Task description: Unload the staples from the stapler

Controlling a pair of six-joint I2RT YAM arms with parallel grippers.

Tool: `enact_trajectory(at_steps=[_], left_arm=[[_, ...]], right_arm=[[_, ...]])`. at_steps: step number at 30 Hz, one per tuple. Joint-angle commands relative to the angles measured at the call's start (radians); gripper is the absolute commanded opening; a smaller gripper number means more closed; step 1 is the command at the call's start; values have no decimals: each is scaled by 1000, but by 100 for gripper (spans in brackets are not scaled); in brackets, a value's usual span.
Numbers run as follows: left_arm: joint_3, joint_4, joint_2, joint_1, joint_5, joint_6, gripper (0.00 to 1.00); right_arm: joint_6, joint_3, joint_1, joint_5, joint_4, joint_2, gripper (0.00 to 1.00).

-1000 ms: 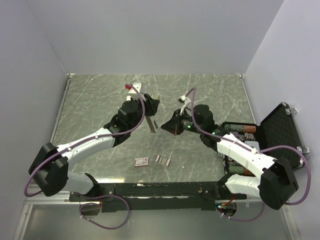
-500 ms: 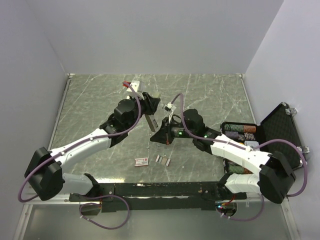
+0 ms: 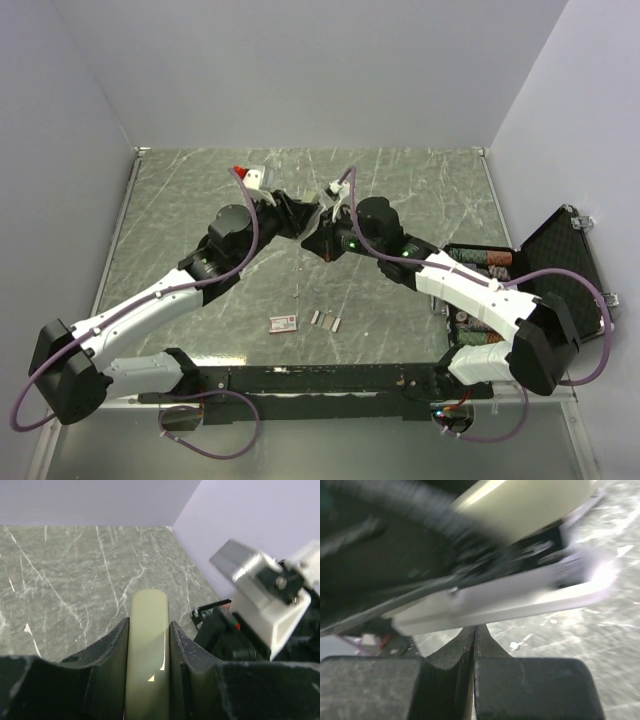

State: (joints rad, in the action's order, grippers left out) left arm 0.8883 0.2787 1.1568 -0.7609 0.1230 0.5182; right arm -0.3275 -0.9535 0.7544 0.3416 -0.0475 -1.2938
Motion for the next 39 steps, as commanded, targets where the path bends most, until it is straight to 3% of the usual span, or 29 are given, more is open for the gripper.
enact_trajectory(at_steps=[1,11,29,35,39], left_arm=[[-28,-1,-54,-2,-34,26,1],[-28,-41,-108,-3,-45,6,1],[-57,53,-36,-2,-192,126,1],[-28,22,-13,-2,-126,71,1],[6,10,29,5,7,17,1]], right_arm=[[64,-45,-17,-91,43,20,0],[96,-37,-32,-210,117,90,0],[11,-148,-66,-105,14,73,0],[-1,-116,-109,-156,72,105,0],[-39,-15,-122,-184,52,142,0]])
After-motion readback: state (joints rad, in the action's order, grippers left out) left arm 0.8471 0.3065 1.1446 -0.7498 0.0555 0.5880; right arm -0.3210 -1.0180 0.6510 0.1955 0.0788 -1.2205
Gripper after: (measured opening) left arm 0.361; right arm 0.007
